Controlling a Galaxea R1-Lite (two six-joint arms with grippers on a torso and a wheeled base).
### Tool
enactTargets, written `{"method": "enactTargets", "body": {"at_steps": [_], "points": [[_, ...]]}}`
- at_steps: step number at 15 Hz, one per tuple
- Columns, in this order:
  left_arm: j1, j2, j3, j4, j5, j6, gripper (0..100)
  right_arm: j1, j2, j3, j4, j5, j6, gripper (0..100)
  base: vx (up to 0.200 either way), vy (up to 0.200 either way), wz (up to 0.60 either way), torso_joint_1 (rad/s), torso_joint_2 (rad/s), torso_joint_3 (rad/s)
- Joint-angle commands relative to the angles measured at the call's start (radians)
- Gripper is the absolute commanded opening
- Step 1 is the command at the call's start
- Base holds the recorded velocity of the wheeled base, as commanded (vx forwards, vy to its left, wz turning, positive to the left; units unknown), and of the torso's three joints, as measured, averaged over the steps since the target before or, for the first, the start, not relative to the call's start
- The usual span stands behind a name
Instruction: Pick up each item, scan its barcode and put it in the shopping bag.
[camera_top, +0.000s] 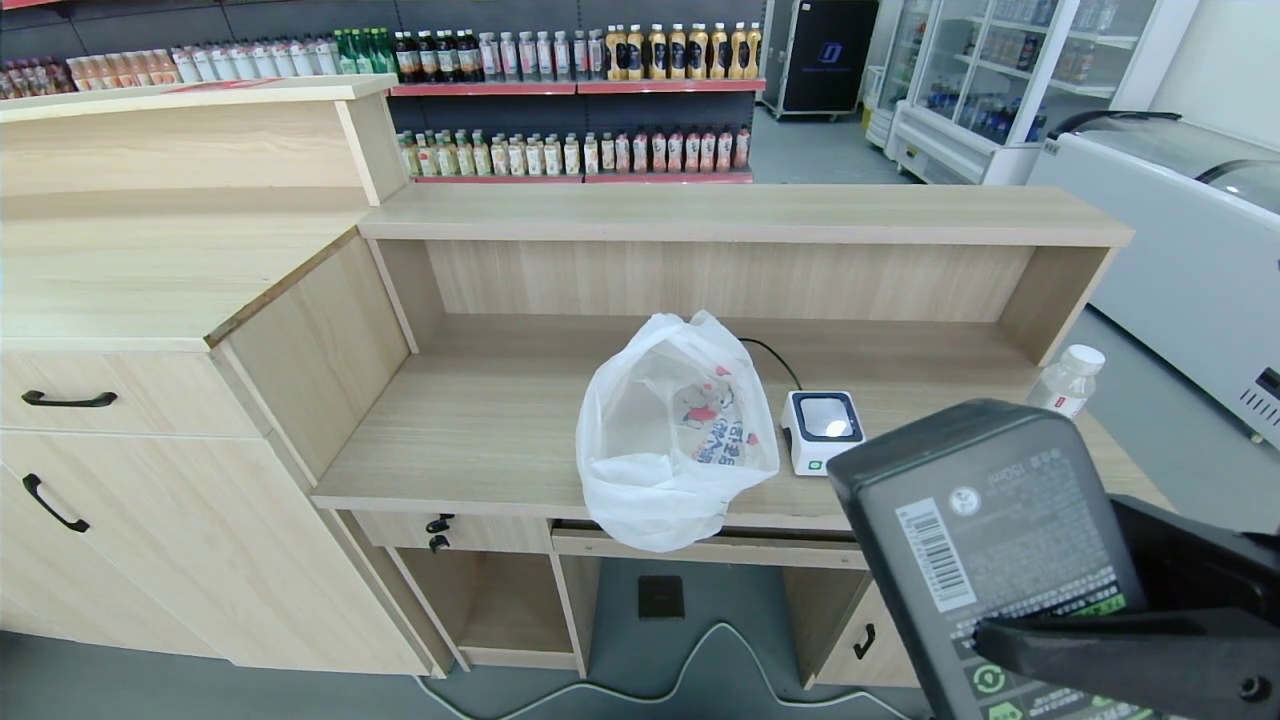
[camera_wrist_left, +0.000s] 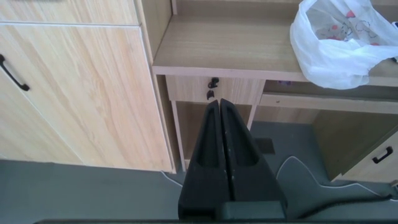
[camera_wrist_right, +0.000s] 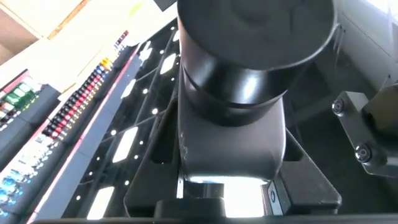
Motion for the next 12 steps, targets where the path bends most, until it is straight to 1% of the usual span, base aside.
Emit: {"method": "enactTargets", "body": {"at_steps": [1,8,9,10,11,12], "points": [[0.0,0.0,0.0,0.0,0.0,0.0,0,0.004,0.0,0.0,0.0,0.017,0.001,0,0.0,0.0,0.0,0.0,0.0,0.0],[0.0,0.0,0.0,0.0,0.0,0.0,0,-0.004,0.002,-0.015,0.0,0.016,0.019,0,0.0,0.0,0.0,0.0,0.0,0.0],[0.0,0.0,0.0,0.0,0.0,0.0,0,-0.073,0.005,-0.047,0.018,-0.036,0.24,0,0.0,0.0,0.0,0.0,0.0,0.0],[0.0,0.0,0.0,0.0,0.0,0.0,0,-0.157,0.002,-0.029,0.077,-0.145,0.487,0,0.0,0.0,0.0,0.0,0.0,0.0],[0.0,0.0,0.0,0.0,0.0,0.0,0,-0.238,-0.021,-0.007,0.169,-0.202,0.711,0,0.0,0.0,0.0,0.0,0.0,0.0],[0.0,0.0,0.0,0.0,0.0,0.0,0,-0.294,-0.076,-0.017,0.244,-0.213,0.842,0,0.0,0.0,0.0,0.0,0.0,0.0]]}}
